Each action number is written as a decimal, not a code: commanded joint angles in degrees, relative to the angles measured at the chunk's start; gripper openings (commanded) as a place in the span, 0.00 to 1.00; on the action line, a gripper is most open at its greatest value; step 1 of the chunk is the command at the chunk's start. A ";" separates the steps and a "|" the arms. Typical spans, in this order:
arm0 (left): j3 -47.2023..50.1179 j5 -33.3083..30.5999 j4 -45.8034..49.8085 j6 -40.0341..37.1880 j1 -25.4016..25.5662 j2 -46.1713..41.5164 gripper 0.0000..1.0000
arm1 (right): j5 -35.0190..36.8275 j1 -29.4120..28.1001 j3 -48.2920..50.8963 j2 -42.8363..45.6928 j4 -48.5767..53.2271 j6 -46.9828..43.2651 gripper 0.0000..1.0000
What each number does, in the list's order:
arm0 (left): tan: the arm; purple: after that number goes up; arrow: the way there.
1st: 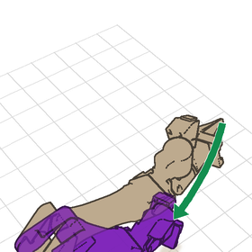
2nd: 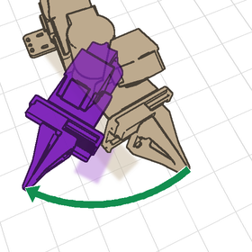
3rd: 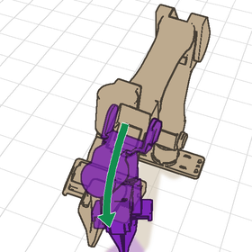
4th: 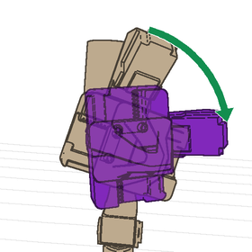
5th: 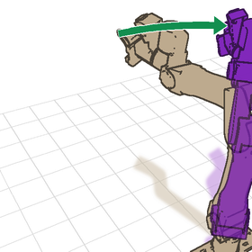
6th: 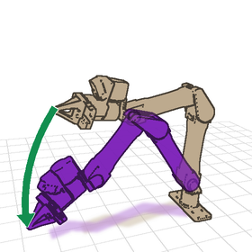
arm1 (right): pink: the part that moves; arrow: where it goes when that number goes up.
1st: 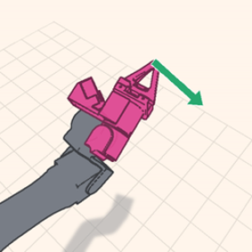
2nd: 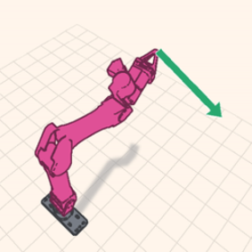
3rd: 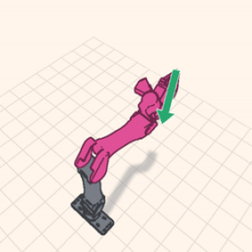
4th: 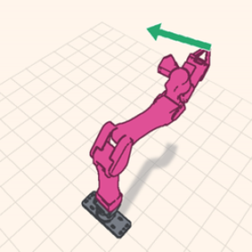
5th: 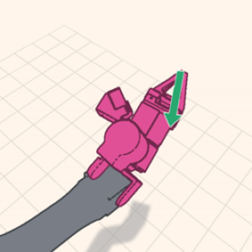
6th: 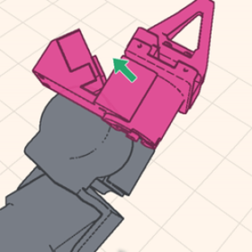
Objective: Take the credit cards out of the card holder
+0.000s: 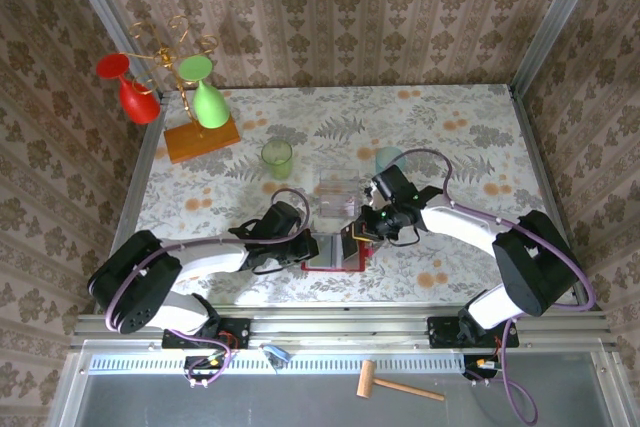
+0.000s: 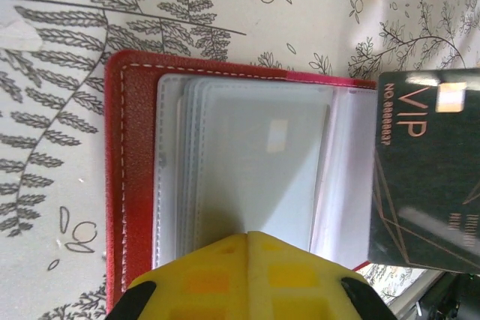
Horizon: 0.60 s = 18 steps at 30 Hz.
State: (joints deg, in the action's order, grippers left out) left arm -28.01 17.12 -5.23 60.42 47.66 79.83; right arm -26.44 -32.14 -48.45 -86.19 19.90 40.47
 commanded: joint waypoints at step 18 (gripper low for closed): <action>0.80 -2.99 10.62 -3.24 -3.21 -8.27 0.18 | 9.92 -0.16 -25.86 -5.62 26.35 -46.48 0.00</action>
State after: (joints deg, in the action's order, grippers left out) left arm -27.94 15.57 1.65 59.11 45.19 72.79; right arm -19.49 -32.14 -70.98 -90.80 40.25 5.54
